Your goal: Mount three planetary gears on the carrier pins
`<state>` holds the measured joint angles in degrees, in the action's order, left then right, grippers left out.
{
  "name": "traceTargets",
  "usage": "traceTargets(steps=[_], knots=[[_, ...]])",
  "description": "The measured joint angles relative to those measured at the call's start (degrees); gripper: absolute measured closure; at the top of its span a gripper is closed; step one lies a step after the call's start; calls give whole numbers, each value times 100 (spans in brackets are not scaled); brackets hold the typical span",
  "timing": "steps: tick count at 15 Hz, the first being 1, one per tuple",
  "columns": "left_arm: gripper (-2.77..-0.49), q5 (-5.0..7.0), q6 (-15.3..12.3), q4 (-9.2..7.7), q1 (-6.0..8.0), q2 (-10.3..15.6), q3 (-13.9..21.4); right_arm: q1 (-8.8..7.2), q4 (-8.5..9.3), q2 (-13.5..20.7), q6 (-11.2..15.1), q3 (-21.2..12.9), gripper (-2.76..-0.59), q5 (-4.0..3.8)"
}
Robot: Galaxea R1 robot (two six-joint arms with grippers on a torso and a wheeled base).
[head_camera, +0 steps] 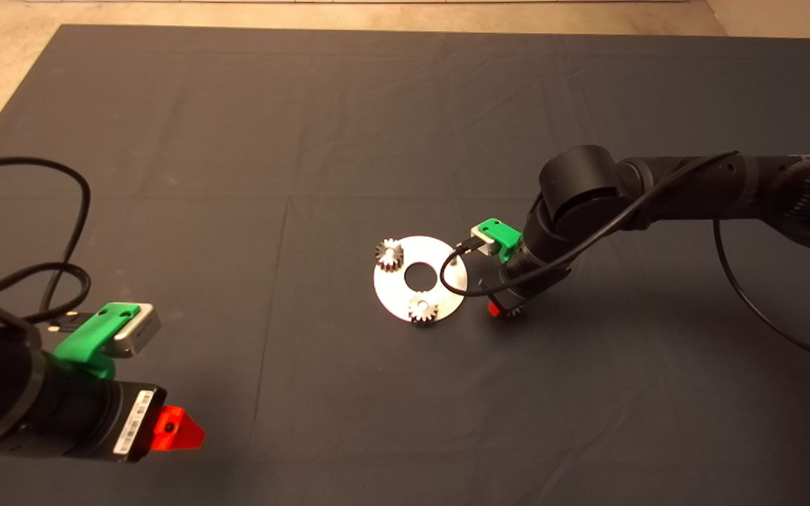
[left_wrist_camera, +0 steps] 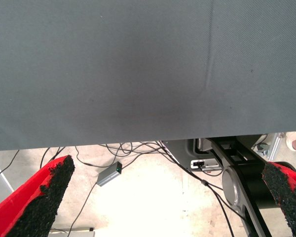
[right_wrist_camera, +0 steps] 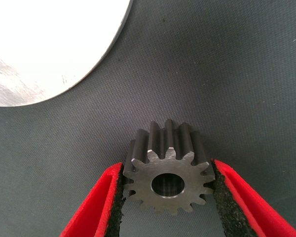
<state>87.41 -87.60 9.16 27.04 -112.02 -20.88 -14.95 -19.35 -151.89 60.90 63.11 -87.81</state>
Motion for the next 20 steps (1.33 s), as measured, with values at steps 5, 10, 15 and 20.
traceTargets(steps=[5, 10, 15, 20], knots=[[-277, 2, 1, 0, 0, 61, 4, 35, 0, 0, 0, 0, -118, -6], [-277, 2, 0, -19, 0, 61, 5, 35, 0, 0, 1, 0, -113, -4], [-277, 0, 1, -46, 2, 61, 5, 37, -1, 0, 45, -7, -110, -5], [-277, 2, 1, -65, 2, 61, 5, 44, -5, -4, 65, -16, -107, -9]])
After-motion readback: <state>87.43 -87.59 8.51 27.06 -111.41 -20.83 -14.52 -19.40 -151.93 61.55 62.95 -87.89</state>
